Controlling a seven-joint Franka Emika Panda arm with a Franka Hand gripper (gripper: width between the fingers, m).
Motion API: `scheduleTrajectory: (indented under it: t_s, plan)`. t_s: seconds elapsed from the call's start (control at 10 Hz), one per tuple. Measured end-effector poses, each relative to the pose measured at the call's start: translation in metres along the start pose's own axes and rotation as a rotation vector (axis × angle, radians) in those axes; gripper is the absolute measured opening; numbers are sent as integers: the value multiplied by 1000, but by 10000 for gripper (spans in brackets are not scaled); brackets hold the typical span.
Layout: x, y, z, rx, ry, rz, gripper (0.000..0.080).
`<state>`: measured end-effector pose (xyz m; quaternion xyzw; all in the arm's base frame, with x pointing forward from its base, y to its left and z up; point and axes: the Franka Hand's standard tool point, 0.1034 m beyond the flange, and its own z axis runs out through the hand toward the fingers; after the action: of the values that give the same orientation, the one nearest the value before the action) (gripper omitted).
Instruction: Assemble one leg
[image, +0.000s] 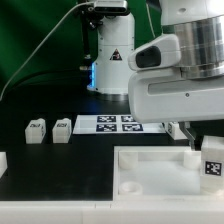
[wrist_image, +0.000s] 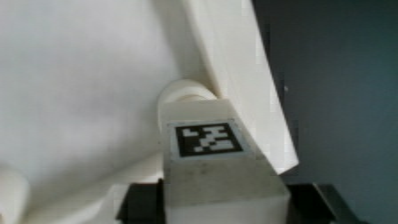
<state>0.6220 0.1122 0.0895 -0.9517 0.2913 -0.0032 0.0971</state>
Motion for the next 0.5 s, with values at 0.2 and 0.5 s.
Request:
scheduleTrajectory:
  t_s: [0.2, 0.5]
  plan:
    - [3, 0, 0, 14, 9, 247, 300]
    - [3, 0, 1, 52, -23, 677, 300]
